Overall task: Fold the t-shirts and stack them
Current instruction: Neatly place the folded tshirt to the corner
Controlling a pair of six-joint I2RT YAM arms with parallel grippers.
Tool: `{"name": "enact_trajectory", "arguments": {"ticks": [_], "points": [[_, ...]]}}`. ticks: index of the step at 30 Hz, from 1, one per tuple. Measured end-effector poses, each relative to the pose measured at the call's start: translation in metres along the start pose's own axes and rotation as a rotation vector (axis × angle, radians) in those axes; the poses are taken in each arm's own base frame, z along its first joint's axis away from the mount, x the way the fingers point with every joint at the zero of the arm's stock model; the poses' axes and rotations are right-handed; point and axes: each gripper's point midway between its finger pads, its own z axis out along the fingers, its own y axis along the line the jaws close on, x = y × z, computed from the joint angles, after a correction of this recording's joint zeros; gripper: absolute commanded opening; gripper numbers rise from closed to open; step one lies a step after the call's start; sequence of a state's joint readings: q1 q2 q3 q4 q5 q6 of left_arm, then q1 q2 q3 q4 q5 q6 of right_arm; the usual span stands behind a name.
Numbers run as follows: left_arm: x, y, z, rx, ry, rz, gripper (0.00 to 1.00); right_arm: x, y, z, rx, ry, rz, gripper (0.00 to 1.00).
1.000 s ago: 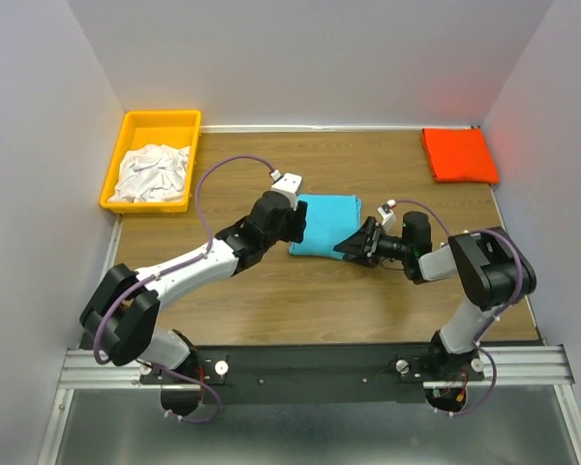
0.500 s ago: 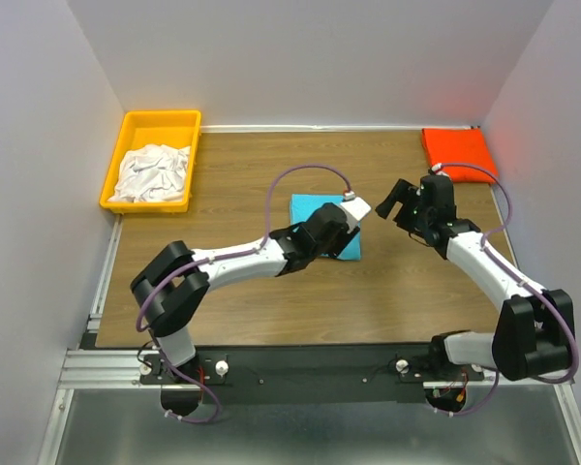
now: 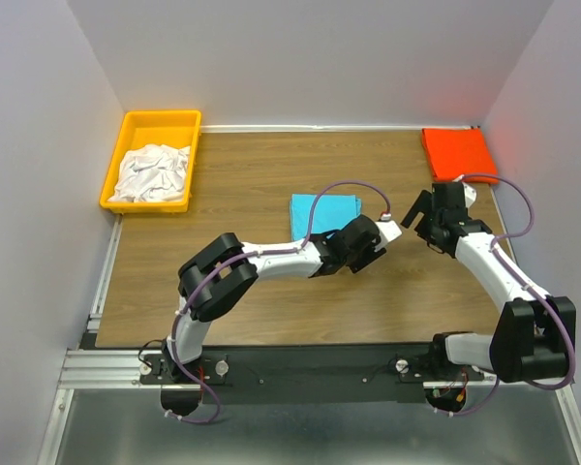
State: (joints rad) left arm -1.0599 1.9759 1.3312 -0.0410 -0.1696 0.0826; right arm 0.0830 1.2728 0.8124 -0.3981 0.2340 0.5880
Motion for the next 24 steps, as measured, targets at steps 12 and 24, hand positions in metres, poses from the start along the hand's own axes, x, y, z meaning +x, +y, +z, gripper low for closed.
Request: {"name": "enact_trajectory", "arguments": {"ticks": [12,24], "points": [[0.018,-0.014,0.023,0.057,0.069,0.018,0.54,0.007,0.001,-0.008,-0.032,0.012,0.015,1.00],[0.025,-0.001,0.031,0.033,0.078,-0.002,0.00,0.035,0.007,-0.006,-0.104,0.104,0.013,0.97]]}}
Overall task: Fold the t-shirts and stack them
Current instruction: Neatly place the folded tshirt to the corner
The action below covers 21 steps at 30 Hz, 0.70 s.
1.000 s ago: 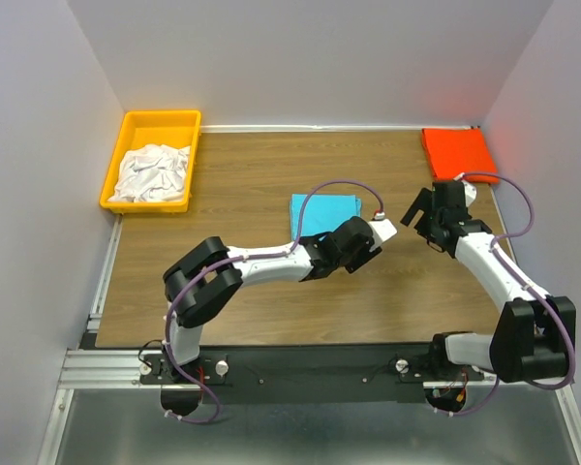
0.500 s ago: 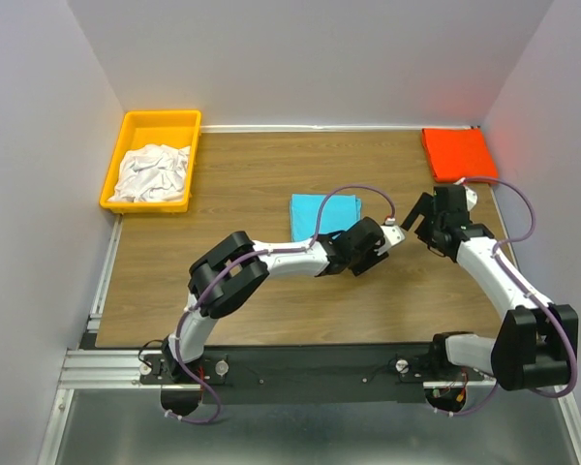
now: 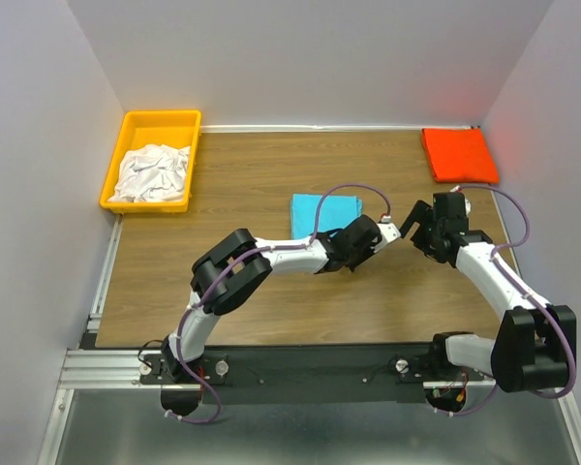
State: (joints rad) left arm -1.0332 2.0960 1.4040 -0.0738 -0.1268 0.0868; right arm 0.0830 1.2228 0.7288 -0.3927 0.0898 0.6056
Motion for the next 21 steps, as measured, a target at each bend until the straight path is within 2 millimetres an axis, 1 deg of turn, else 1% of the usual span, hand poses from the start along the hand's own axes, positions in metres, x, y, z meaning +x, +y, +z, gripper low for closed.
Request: {"name": "enact_trajectory", "arguments": {"ticks": [3,6,8,11,15,18,21], "points": [[0.000,0.002,0.000,0.014,-0.001,-0.020,0.00,0.001,0.006,0.002,-0.042,0.007,0.023,0.96],[0.002,0.003,-0.003,0.033,-0.002,-0.043,0.00,0.005,0.020,0.007,-0.114,0.032,0.062,0.96],[0.006,0.004,-0.010,0.043,0.002,-0.056,0.00,0.015,0.034,0.012,-0.192,0.075,0.099,0.96],[0.011,0.005,-0.019,0.052,0.004,-0.074,0.00,0.033,0.047,0.021,-0.274,0.144,0.156,0.97],[0.008,0.005,-0.034,0.067,-0.015,-0.092,0.00,0.051,0.064,0.037,-0.364,0.242,0.230,0.97],[0.002,0.006,-0.043,0.078,-0.037,-0.116,0.00,0.048,0.083,0.043,-0.457,0.263,0.272,0.96],[-0.008,0.009,-0.052,0.081,-0.066,-0.135,0.00,0.049,0.103,0.049,-0.566,0.299,0.321,0.96]]}}
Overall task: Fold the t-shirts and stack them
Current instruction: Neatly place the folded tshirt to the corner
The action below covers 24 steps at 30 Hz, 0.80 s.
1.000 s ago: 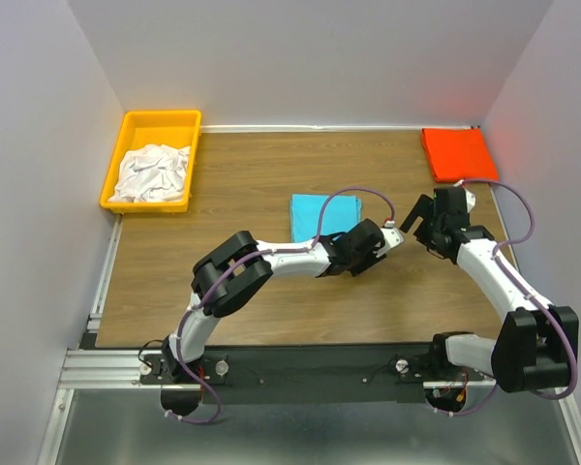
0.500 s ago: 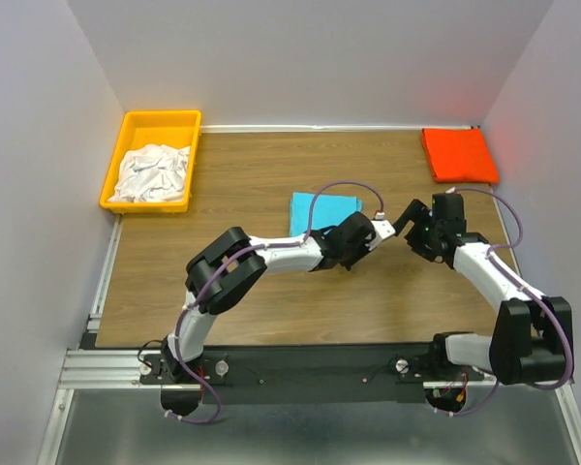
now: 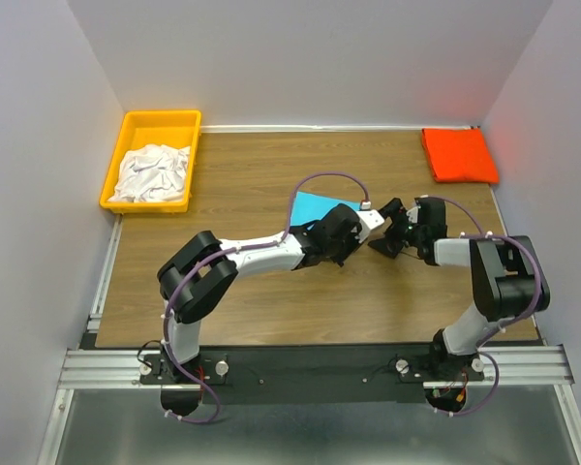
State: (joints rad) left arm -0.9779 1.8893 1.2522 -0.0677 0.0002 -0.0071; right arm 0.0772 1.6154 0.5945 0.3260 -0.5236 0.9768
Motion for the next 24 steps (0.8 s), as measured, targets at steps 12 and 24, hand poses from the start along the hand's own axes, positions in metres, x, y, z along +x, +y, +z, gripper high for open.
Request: {"name": "enact_trajectory", "arguments": {"ticks": [12,24], "points": [[-0.011,-0.002,-0.007,0.019,-0.032,-0.043,0.00,0.027,0.025,0.045,-0.122,0.169,-0.010,0.60],[-0.018,-0.008,-0.008,0.046,-0.049,-0.092,0.37,0.022,0.008,0.056,0.070,0.202,-0.191,0.01]]}}
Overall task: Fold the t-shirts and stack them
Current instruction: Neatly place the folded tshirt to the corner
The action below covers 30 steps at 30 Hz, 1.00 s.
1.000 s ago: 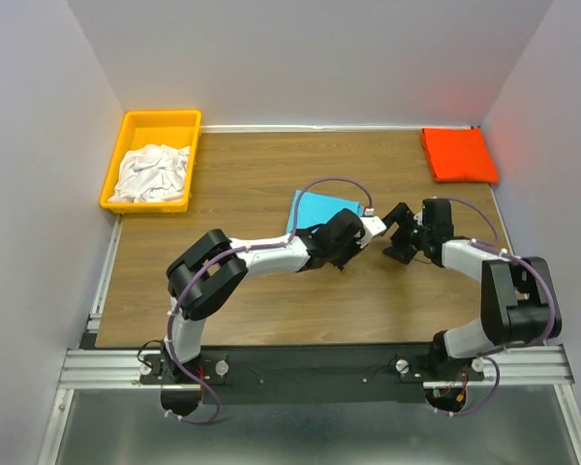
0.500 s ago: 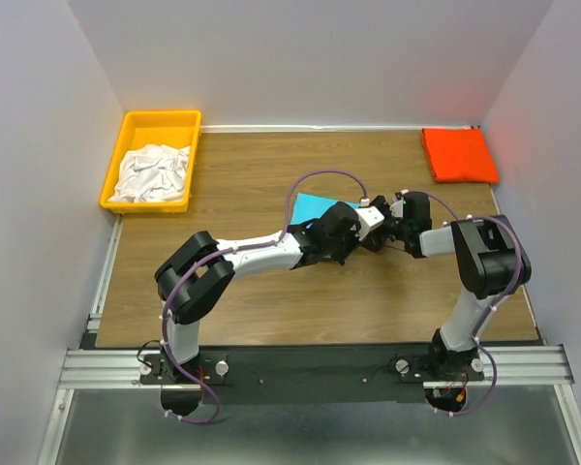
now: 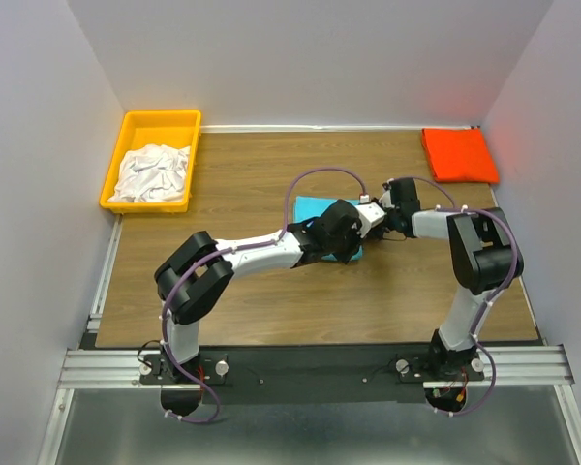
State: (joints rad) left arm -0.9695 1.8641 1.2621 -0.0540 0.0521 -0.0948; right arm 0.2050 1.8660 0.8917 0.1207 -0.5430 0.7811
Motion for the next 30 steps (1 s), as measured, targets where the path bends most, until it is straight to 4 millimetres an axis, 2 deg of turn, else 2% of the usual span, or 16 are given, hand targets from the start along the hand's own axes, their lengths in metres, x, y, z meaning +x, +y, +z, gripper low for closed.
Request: {"name": "enact_trajectory", "arguments": {"ticks": [1,2,5,8,10,12,13,14,15,19,20,21,24,30], "points": [[-0.002,0.000,-0.001,0.001,-0.005,0.000,0.41,-0.005,0.000,-0.001,0.018,-0.006,-0.022,0.01],[-0.006,0.001,-0.002,-0.002,-0.014,-0.012,0.54,-0.010,0.000,-0.001,0.041,-0.015,-0.046,0.01],[-0.023,0.008,-0.014,-0.029,-0.047,-0.053,0.68,-0.031,-0.001,-0.007,0.130,-0.044,-0.143,0.01],[-0.049,0.040,-0.047,-0.117,-0.120,-0.133,0.75,-0.062,0.003,-0.018,0.224,-0.096,-0.277,0.01],[-0.062,0.075,-0.077,-0.193,-0.181,-0.195,0.75,-0.077,0.002,-0.025,0.285,-0.121,-0.338,0.01],[-0.063,0.110,-0.109,-0.285,-0.236,-0.262,0.75,-0.104,0.010,-0.034,0.345,-0.177,-0.426,0.01],[-0.061,0.123,-0.120,-0.322,-0.249,-0.285,0.75,-0.113,0.008,-0.038,0.380,-0.191,-0.464,0.01],[-0.051,0.146,-0.140,-0.394,-0.267,-0.321,0.75,-0.124,0.009,-0.042,0.418,-0.209,-0.503,0.01],[-0.042,0.157,-0.151,-0.433,-0.268,-0.342,0.76,-0.134,0.008,-0.045,0.455,-0.230,-0.537,0.01],[0.002,0.185,-0.181,-0.543,-0.239,-0.409,0.76,-0.169,-0.002,-0.061,0.627,-0.276,-0.674,0.01],[0.020,0.192,-0.188,-0.571,-0.215,-0.435,0.76,-0.179,-0.003,-0.065,0.669,-0.283,-0.707,0.01],[0.028,0.195,-0.191,-0.582,-0.202,-0.447,0.76,-0.194,-0.004,-0.067,0.719,-0.299,-0.752,0.01],[0.051,0.201,-0.205,-0.622,-0.167,-0.490,0.76,-0.219,-0.007,-0.073,0.819,-0.315,-0.832,0.01],[0.053,0.194,-0.224,-0.627,-0.178,-0.507,0.77,-0.255,-0.022,-0.074,0.959,-0.311,-0.920,0.01]]}}
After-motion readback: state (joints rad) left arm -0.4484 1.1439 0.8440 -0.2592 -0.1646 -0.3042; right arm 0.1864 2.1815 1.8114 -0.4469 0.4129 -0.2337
